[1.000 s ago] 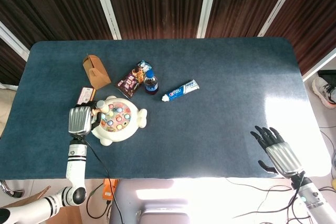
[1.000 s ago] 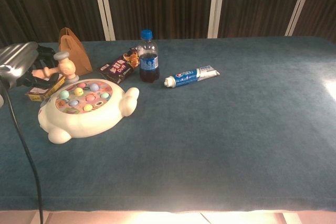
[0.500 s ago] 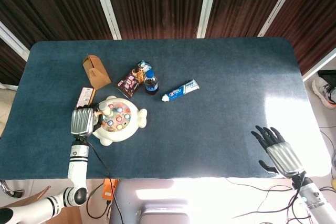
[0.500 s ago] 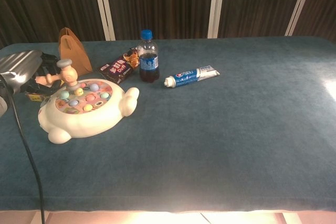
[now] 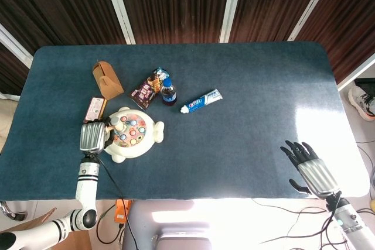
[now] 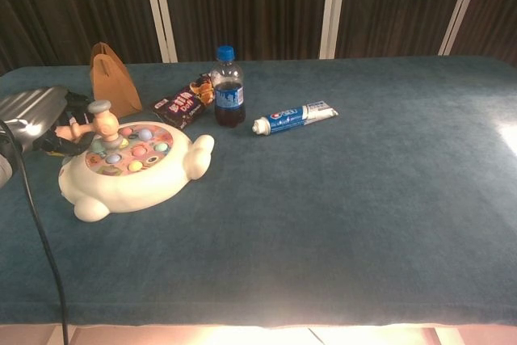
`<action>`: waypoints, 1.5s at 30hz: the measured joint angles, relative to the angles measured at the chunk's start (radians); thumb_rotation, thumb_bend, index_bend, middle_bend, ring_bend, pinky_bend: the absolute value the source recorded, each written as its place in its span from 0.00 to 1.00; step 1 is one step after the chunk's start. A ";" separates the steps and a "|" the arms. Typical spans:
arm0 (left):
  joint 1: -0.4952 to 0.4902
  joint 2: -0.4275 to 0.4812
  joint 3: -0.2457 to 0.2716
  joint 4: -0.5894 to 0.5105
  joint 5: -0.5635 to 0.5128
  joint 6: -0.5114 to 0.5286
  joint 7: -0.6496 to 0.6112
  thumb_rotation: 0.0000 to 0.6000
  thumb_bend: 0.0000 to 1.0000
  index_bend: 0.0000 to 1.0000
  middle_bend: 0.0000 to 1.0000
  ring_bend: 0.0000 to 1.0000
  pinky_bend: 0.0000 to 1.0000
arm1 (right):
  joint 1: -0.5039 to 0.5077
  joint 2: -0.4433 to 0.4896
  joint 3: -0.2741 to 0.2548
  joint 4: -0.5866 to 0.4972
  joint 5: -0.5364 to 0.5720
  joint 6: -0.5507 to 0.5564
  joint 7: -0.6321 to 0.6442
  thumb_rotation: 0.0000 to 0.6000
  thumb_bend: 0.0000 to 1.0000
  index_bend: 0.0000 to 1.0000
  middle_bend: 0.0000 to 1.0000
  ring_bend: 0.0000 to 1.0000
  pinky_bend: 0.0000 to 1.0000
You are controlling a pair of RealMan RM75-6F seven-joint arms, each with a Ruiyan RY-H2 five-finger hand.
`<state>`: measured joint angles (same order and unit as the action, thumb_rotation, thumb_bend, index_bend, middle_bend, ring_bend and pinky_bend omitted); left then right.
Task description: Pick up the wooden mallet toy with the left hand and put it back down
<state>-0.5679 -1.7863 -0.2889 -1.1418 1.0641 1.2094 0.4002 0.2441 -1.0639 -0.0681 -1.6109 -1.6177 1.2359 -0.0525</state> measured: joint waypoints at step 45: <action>-0.144 -0.103 -0.090 0.033 -0.110 0.005 0.158 1.00 0.73 0.70 0.62 0.51 0.65 | -0.001 0.017 -0.008 0.000 -0.023 0.009 0.038 1.00 0.24 0.00 0.00 0.00 0.00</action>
<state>-0.7120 -1.8896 -0.3786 -1.1083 0.9540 1.2145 0.5585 0.2431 -1.0468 -0.0760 -1.6108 -1.6409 1.2448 -0.0149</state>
